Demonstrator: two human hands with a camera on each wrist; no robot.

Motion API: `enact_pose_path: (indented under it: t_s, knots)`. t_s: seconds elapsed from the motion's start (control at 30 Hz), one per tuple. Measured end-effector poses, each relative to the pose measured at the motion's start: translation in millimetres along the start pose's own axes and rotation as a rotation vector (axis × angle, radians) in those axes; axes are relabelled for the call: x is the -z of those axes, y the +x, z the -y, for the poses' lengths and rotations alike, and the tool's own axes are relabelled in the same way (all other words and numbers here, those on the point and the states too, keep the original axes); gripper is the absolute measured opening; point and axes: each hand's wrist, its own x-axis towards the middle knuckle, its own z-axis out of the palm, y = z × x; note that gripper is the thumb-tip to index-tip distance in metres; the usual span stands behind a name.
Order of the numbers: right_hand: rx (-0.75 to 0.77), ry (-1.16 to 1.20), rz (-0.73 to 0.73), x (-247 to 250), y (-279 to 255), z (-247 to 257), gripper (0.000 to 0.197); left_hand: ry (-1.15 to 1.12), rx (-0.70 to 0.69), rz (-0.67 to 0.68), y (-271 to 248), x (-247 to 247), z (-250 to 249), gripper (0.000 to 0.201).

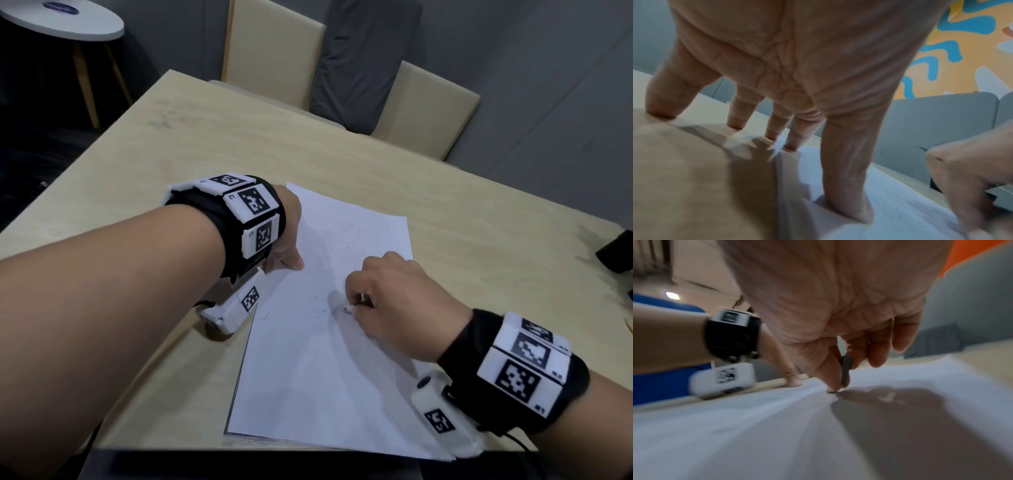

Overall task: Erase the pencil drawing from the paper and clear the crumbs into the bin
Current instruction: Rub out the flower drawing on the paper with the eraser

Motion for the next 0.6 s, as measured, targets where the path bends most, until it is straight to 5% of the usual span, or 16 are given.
enact_pose_path:
  t_s: [0.13,0.27,0.4,0.6]
  knots:
    - [-0.144,-0.071,-0.004,8.4,7.1,-16.4,0.009,0.025,0.012,-0.012,-2.4,0.8,-2.1,0.055]
    - [-0.037,-0.005,0.02,2.2,1.9,-3.0,0.008,0.02,0.013,0.001,-1.7,1.2,-2.0,0.055]
    - [-0.17,-0.078,0.002,9.0,7.2,-19.6,0.008,0.017,0.009,-0.002,-1.5,0.7,-1.2,0.052]
    - [-0.109,-0.034,0.022,5.6,5.2,-9.6,0.008,0.017,0.008,0.017,-1.0,0.5,-0.7,0.049]
